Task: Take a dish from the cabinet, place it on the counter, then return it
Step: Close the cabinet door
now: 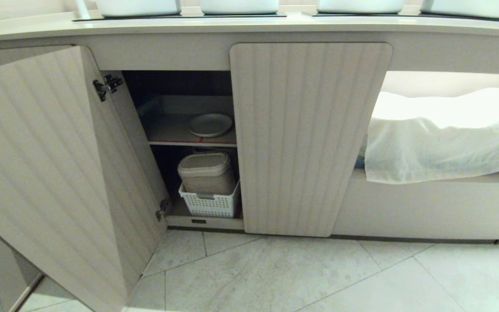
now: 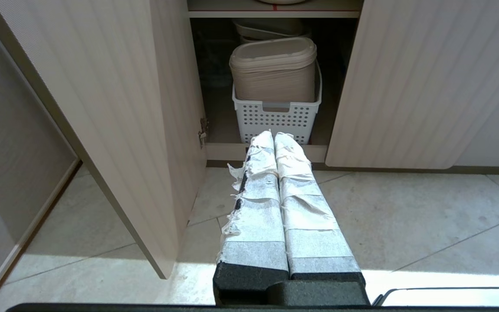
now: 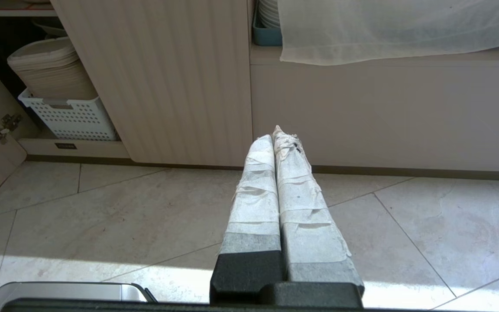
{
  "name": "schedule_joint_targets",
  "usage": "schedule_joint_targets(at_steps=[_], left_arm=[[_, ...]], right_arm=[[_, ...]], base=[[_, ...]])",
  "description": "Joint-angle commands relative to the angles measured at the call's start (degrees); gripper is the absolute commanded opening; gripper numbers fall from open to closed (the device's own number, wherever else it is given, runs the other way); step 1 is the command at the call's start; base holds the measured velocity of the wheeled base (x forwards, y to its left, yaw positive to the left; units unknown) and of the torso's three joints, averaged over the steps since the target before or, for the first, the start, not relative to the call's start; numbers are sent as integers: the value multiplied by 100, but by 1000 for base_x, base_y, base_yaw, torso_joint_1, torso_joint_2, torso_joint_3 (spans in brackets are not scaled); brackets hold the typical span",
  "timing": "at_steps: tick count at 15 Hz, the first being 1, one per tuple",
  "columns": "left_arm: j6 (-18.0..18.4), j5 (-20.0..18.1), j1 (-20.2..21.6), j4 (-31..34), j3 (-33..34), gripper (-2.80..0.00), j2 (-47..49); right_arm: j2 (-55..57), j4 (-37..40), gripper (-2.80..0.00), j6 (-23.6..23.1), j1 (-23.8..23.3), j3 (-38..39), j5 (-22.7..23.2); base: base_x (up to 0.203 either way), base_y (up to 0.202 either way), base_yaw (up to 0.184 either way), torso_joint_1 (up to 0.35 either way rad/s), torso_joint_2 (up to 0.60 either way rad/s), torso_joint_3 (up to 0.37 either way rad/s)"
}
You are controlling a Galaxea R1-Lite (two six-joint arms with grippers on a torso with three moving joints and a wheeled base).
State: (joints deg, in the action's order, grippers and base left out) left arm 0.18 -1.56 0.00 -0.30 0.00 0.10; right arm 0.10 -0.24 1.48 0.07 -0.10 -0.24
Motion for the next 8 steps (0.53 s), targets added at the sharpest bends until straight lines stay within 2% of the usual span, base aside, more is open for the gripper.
schedule_joint_targets(at_steps=[1, 8], left_arm=[[-1, -2, 0, -5, 0, -280, 8], [34, -2, 0, 1, 0, -280, 8]], right_arm=[[-1, -2, -280, 2, 1, 1, -2], [-1, -2, -280, 2, 1, 1, -2]], base=[[0, 0, 0, 0, 0, 0], [0, 0, 0, 0, 0, 0]])
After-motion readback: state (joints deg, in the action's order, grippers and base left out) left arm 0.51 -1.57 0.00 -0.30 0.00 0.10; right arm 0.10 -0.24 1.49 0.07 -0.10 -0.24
